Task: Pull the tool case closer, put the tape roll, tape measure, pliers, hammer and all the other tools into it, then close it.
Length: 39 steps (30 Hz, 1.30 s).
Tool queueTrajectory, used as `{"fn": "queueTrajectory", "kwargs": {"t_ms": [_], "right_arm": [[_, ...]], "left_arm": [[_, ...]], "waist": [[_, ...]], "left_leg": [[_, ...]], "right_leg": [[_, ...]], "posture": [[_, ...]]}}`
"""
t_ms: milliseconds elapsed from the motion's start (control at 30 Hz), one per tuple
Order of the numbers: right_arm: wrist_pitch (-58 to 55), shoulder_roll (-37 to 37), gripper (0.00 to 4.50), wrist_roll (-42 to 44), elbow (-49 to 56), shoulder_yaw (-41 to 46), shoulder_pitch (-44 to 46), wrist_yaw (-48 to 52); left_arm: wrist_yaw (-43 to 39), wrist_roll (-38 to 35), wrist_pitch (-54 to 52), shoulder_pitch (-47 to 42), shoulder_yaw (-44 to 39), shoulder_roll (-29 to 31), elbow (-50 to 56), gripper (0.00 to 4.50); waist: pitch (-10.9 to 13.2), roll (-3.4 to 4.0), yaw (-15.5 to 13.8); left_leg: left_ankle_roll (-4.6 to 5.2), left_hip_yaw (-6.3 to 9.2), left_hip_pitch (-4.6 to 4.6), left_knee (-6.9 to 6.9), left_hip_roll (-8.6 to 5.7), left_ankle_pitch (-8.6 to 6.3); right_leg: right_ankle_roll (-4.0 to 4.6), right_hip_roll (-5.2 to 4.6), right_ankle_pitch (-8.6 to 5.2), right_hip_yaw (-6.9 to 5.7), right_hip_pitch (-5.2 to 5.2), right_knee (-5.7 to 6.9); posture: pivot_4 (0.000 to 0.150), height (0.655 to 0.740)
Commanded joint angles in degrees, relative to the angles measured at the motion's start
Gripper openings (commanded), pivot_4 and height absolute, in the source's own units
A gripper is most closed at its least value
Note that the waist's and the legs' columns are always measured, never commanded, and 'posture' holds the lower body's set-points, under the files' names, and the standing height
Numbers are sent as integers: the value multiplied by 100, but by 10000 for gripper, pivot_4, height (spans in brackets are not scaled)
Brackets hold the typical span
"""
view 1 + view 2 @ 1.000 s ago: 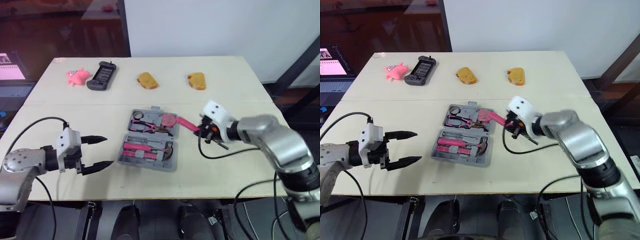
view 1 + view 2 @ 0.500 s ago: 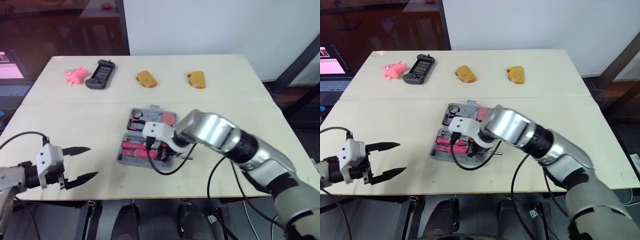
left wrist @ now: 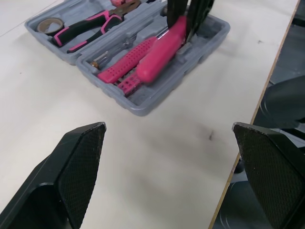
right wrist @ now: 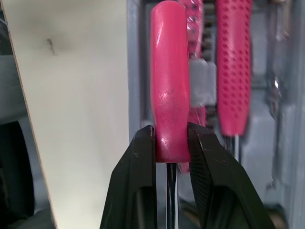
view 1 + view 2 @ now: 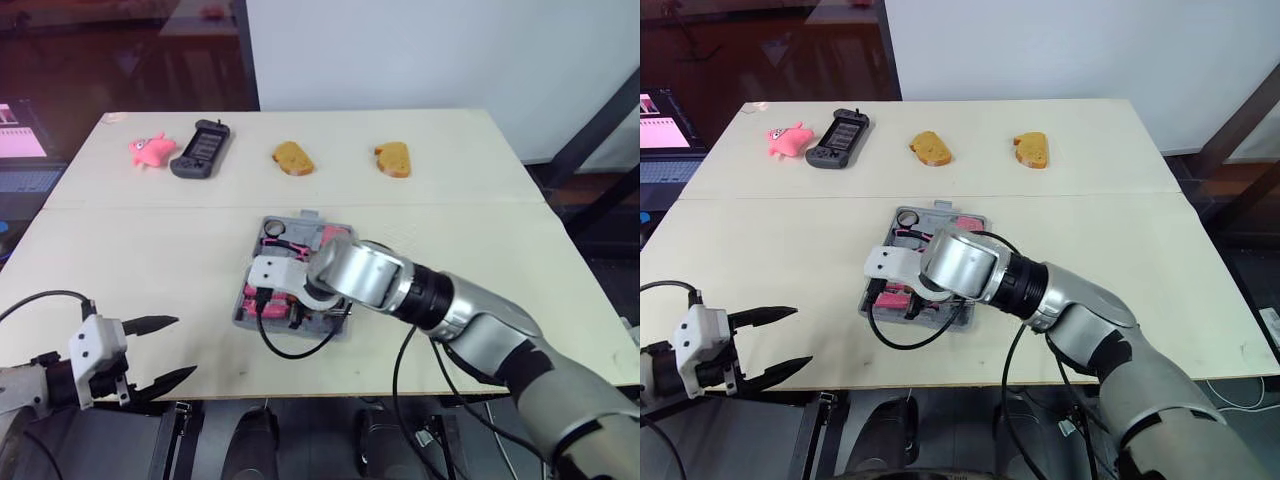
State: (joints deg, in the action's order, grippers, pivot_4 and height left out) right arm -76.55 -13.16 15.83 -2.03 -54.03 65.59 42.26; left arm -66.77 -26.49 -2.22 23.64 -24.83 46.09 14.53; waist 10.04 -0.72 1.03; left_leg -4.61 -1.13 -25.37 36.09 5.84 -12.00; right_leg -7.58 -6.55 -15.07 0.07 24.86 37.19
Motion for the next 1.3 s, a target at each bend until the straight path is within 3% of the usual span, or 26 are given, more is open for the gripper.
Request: {"fn": "queueTrajectory", "kwargs": {"t_ms": [33, 833, 1100, 1300], "right_arm": [[170, 146, 3873, -127, -30, -43, 58, 26], [856, 958, 3873, -701, -1272, 137, 7, 198], [390, 841, 44723, -409, -789, 815, 144, 442], [348, 261, 44723, 83, 311, 1856, -202, 648]], "left_arm": [[64, -18, 68, 107, -246, 1, 190, 45000], [271, -280, -392, 388, -393, -43, 590, 45000], [277, -368, -555, 276, -362, 3, 580, 45000], [238, -388, -622, 45, -293, 56, 478, 45000]], "waist": [[0, 0, 0], [-3, -4, 43], [-3, -5, 16], [-6, -9, -41]], "left_leg": [[0, 0, 0, 0, 0, 0], [0, 0, 4, -8, 2, 0], [0, 0, -1, -7, 2, 0], [-1, 0, -1, -4, 2, 0]], "right_leg": [[0, 0, 0, 0, 0, 0], [2, 2, -1, -1, 2, 2], [1, 3, -1, -1, 4, -1], [1, 3, -1, -1, 1, -3]], "posture": [[1500, 7207], [1500, 7207], [1500, 7207], [1500, 7207]]}}
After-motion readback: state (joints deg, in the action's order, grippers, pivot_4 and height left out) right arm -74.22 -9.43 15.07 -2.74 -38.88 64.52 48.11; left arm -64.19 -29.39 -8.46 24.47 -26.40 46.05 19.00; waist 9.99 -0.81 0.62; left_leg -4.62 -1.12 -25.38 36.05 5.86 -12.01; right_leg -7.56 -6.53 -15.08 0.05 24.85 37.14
